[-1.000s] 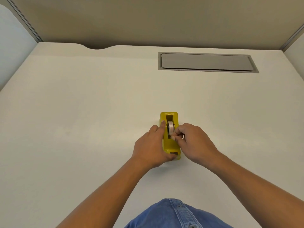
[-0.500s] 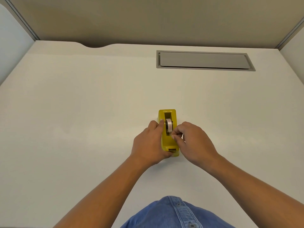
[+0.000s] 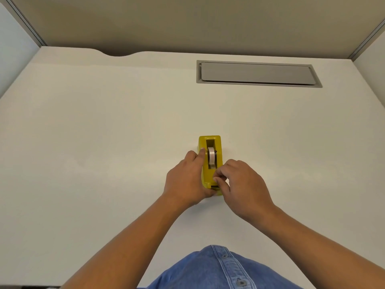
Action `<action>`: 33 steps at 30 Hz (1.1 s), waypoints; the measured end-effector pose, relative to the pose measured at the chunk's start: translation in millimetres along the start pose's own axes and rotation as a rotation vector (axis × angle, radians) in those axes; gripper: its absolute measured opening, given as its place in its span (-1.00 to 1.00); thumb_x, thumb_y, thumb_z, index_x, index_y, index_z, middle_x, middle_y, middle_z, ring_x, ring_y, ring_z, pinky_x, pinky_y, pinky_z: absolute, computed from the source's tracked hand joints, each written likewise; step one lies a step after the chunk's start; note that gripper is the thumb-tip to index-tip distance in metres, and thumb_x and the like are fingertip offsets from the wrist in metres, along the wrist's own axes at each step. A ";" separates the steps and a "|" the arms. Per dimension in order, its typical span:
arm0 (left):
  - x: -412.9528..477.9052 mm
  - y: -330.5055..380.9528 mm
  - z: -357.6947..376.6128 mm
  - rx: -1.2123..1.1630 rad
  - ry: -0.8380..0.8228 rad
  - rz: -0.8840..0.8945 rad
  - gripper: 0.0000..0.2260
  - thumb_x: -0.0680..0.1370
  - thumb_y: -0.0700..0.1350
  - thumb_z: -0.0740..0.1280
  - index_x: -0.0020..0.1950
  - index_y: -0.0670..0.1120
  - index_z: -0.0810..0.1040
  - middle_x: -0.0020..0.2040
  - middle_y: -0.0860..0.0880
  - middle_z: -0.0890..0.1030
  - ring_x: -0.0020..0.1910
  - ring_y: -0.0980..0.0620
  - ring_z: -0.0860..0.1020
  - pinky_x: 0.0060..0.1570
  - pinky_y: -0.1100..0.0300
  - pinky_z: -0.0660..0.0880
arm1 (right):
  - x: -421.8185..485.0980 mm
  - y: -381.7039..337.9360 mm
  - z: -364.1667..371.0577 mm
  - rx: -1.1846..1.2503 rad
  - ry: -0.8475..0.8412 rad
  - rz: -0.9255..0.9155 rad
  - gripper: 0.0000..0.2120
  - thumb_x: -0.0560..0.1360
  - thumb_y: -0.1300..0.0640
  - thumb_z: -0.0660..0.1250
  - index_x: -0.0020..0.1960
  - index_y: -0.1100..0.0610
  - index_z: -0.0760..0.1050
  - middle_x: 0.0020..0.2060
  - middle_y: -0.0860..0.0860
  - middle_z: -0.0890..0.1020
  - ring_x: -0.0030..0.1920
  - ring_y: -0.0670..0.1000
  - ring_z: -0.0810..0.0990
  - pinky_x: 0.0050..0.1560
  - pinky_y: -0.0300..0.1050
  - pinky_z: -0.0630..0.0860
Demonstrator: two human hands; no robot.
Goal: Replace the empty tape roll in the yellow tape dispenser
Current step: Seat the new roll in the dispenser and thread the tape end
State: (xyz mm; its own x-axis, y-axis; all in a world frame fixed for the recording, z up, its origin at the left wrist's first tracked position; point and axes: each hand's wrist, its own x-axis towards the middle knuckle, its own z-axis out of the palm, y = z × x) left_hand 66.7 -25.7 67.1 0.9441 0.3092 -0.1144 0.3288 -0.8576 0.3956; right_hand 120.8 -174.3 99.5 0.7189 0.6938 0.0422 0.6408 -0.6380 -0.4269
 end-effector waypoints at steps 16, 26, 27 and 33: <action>3.0 -0.2 4.1 0.027 0.015 -0.018 0.05 0.18 0.38 0.49 0.52 0.04 0.10 0.30 -0.01 0.45 0.13 -0.05 0.56 -0.09 0.07 0.57 | -29.9 5.1 19.4 -0.055 0.153 -0.116 -0.85 0.48 0.07 0.38 -0.06 0.13 0.65 -0.18 0.04 0.69 -0.21 0.05 0.61 -0.28 -0.11 0.56; 2.2 0.7 2.3 0.026 0.008 -0.013 0.06 0.20 0.37 0.50 0.54 0.03 0.08 0.32 -0.02 0.44 0.16 -0.06 0.55 -0.05 0.05 0.58 | -36.3 12.1 26.9 -0.070 0.206 -0.134 -0.79 0.47 0.05 0.34 -0.05 0.15 0.67 -0.19 0.06 0.71 -0.22 0.05 0.63 -0.26 -0.15 0.55; 1.9 0.7 2.1 0.027 0.009 -0.011 0.06 0.20 0.37 0.50 0.54 0.02 0.08 0.32 -0.02 0.44 0.17 -0.06 0.55 -0.05 0.05 0.58 | -36.6 12.2 27.5 -0.070 0.208 -0.135 -0.78 0.48 0.04 0.33 -0.05 0.15 0.67 -0.19 0.06 0.71 -0.22 0.05 0.63 -0.26 -0.16 0.54; 1.5 0.8 0.9 0.024 -0.004 -0.005 0.06 0.22 0.37 0.49 0.55 0.02 0.07 0.33 -0.02 0.43 0.17 -0.06 0.55 -0.04 0.04 0.58 | -37.3 14.2 30.9 -0.068 0.240 -0.139 -0.79 0.47 0.04 0.35 -0.05 0.15 0.68 -0.19 0.06 0.71 -0.24 0.05 0.62 -0.26 -0.19 0.52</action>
State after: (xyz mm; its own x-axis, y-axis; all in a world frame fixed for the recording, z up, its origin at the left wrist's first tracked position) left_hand 68.5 -26.2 66.4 0.9425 0.3122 -0.1196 0.3340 -0.8658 0.3726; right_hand 94.7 -198.9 64.0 0.6606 0.6826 0.3125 0.7487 -0.5687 -0.3406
